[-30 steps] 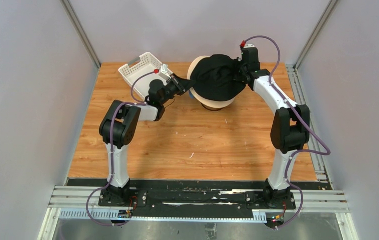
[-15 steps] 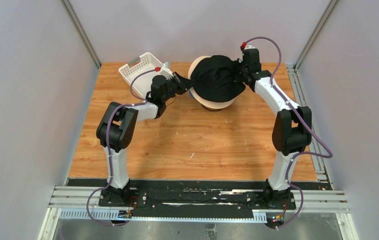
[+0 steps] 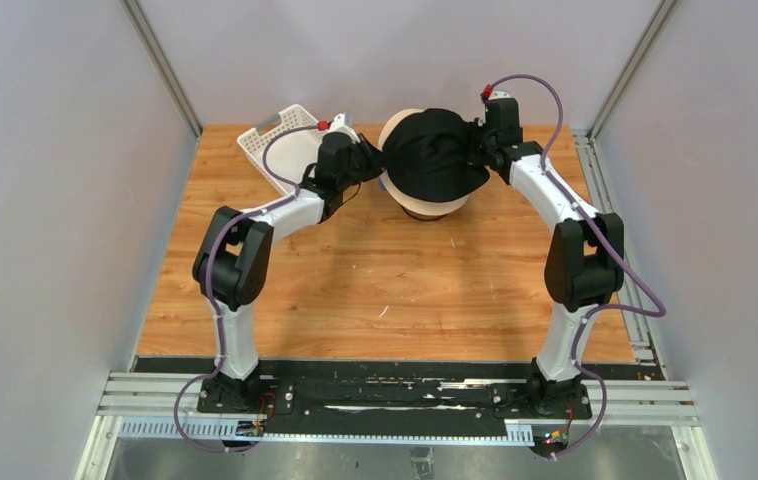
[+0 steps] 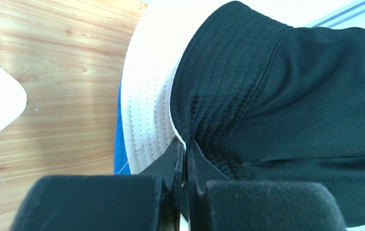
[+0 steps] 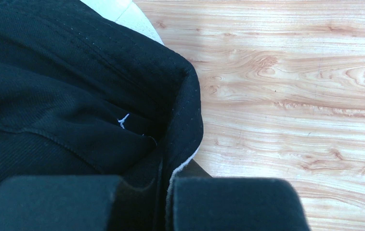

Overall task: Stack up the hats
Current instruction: Stack the hat on the hat.

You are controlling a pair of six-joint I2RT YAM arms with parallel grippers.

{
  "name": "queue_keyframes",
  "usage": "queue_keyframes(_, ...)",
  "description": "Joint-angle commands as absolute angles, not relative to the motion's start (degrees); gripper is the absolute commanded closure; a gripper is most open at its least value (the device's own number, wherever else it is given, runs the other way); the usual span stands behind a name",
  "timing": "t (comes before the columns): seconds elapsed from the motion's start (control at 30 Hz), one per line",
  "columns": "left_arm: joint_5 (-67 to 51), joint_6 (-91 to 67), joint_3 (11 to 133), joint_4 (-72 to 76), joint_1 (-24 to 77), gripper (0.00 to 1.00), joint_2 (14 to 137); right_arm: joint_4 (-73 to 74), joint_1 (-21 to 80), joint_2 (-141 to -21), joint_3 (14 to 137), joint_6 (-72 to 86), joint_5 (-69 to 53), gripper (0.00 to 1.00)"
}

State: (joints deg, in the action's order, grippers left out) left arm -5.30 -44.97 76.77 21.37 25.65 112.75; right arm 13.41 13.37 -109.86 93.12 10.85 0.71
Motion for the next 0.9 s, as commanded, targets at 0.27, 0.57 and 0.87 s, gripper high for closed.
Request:
queue_keyframes(0.27, -7.9, -38.7, 69.0, 8.2, 26.0, 1.00, 114.2, 23.8, 14.9, -105.5, 85.5, 9.9, -3.7, 0.99)
queue_keyframes(0.57, -13.8, -38.3, 69.9, 10.5, 26.1, 0.80, 110.6, 21.5, 14.9, -100.0, 83.2, 9.7, -6.0, 0.87)
queue_keyframes(0.87, -14.0, -37.8, 70.0, 9.3, 26.1, 0.57, 108.2, 20.8, 14.2, -95.9, 83.2, 9.6, -4.6, 0.57)
